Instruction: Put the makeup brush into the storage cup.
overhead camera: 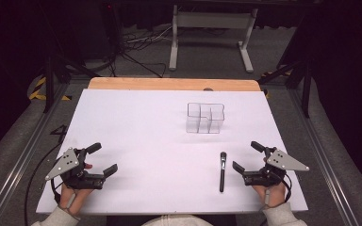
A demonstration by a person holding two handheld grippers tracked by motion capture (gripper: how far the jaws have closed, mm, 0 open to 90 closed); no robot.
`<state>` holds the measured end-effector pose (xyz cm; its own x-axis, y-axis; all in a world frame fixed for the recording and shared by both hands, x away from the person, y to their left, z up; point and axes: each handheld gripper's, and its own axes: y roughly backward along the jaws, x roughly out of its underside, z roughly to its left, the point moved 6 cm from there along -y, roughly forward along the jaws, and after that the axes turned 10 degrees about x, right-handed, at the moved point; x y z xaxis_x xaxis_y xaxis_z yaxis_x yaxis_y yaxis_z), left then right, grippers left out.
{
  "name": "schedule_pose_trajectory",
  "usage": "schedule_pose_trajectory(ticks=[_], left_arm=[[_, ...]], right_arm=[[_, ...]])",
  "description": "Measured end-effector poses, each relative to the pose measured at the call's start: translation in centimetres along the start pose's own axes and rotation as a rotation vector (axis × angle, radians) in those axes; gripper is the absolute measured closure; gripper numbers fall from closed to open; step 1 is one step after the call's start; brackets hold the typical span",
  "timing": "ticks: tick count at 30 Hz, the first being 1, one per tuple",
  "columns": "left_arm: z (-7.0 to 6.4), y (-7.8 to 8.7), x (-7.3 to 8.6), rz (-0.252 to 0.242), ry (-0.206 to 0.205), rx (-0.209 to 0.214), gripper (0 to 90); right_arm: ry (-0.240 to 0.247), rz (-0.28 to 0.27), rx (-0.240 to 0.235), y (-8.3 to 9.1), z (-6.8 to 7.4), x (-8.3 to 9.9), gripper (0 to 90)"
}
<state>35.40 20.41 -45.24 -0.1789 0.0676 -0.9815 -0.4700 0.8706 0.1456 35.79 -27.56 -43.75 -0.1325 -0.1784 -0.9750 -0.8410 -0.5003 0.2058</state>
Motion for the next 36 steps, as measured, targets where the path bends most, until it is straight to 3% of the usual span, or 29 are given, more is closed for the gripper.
schedule_pose_trajectory(ticks=[22, 36], left_arm=[[-0.1, 0.0, -0.1, 0.003, -0.018, -0.002, 1.0], [-0.2, 0.0, -0.1, 0.007, -0.017, -0.002, 1.1]], right_arm=[[0.005, -0.003, -0.013, 0.3, -0.1, -0.2, 0.0], [0.019, 0.046, -0.036, -0.7, 0.4, -1.0, 0.0]])
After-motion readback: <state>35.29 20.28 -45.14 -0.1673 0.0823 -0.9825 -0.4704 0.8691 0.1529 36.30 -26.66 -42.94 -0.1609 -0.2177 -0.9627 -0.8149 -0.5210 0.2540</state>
